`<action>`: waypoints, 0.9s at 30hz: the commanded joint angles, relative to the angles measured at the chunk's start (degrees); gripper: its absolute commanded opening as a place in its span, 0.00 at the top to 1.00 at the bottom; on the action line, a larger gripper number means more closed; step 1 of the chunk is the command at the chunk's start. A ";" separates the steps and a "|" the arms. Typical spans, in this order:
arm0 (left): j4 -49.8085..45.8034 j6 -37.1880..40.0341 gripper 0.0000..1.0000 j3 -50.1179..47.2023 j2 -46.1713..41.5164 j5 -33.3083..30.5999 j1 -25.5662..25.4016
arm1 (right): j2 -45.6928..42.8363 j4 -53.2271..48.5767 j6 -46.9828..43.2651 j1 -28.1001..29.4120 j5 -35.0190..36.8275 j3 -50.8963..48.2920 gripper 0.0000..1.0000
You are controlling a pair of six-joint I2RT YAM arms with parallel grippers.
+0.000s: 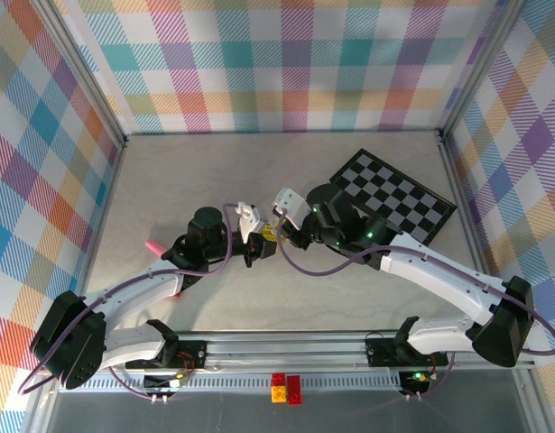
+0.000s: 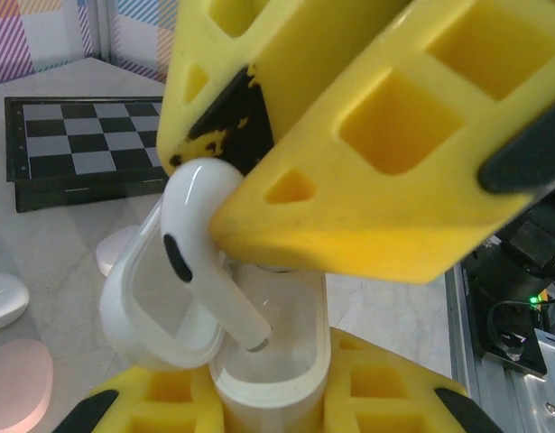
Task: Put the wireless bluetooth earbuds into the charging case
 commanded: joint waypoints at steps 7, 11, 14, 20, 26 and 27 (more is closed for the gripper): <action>2.01 -1.54 1.00 1.97 -2.43 0.48 0.42 | -0.96 0.64 -2.92 0.59 -1.98 0.18 0.80; 1.82 -1.70 1.00 2.43 -2.35 0.65 0.51 | -1.05 -0.26 -3.74 0.79 -2.93 0.18 0.79; 1.65 -1.81 1.00 2.71 -2.43 0.46 0.49 | -1.36 -0.95 -3.98 0.86 -3.54 0.11 0.79; 1.65 -1.90 1.00 2.87 -2.38 -0.41 0.50 | -2.66 -1.89 -3.37 0.96 -4.31 -0.98 0.78; 1.30 -1.98 1.00 3.22 -2.07 -0.68 0.51 | -4.11 -2.70 -3.45 1.04 -5.55 -1.76 0.77; 1.30 -1.98 1.00 3.35 -1.91 -0.59 0.50 | -4.22 -2.70 -3.45 1.04 -6.27 -1.70 0.76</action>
